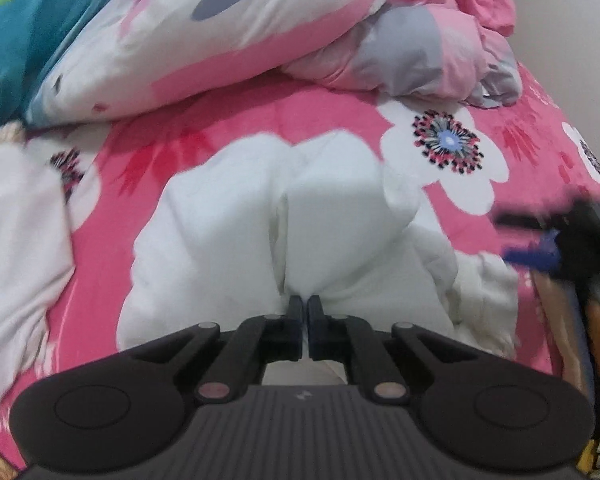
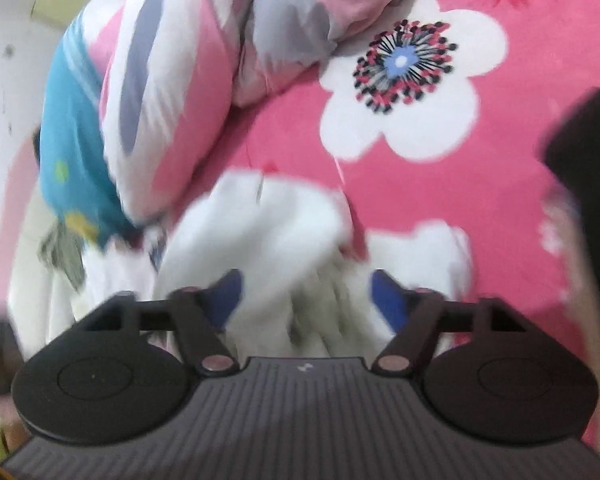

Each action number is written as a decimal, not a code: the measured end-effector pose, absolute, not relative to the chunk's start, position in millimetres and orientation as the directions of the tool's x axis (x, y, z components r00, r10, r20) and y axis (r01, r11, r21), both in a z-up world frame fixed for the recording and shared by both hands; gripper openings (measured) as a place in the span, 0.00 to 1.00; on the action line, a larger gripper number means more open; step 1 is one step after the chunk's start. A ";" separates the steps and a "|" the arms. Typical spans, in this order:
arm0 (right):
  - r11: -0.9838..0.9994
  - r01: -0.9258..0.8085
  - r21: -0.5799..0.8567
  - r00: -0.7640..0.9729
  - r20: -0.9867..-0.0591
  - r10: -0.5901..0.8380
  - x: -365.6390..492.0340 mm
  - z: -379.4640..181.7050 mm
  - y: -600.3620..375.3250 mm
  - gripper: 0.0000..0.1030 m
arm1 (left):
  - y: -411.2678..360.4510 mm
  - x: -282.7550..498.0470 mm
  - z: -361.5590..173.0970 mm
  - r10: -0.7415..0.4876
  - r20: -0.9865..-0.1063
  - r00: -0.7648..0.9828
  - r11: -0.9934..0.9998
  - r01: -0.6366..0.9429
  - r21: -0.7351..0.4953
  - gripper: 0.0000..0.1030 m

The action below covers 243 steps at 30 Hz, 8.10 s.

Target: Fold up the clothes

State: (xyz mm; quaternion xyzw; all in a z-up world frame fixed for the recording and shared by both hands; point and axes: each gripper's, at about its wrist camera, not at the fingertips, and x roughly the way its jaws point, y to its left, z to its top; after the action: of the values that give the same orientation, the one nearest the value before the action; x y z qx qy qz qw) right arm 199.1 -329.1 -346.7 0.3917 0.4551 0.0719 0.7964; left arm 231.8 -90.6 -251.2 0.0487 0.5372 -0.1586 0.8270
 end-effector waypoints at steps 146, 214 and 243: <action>0.479 -0.870 0.113 0.244 -0.746 0.620 318.9 -246.5 -62.5 0.08 | 147.2 195.9 -300.9 -0.158 -0.870 0.467 0.987 0.055 -0.150 0.11; 0.884 -0.235 0.404 0.798 -0.439 0.413 196.6 -48.7 -275.8 0.07 | 31.8 243.5 -39.2 -0.359 -0.544 0.759 0.932 0.327 -0.159 0.10; 0.972 -0.153 0.177 0.515 -0.826 0.232 413.8 -357.7 -270.0 0.80 | 45.0 443.3 -340.1 -0.312 -0.803 0.508 0.949 0.119 -0.293 0.78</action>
State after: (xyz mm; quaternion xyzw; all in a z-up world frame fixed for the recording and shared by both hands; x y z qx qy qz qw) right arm 413.8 -270.0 -357.7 0.0407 0.4800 0.1107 0.8693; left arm 443.3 45.0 -340.1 -0.1004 0.4800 -0.1248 0.8625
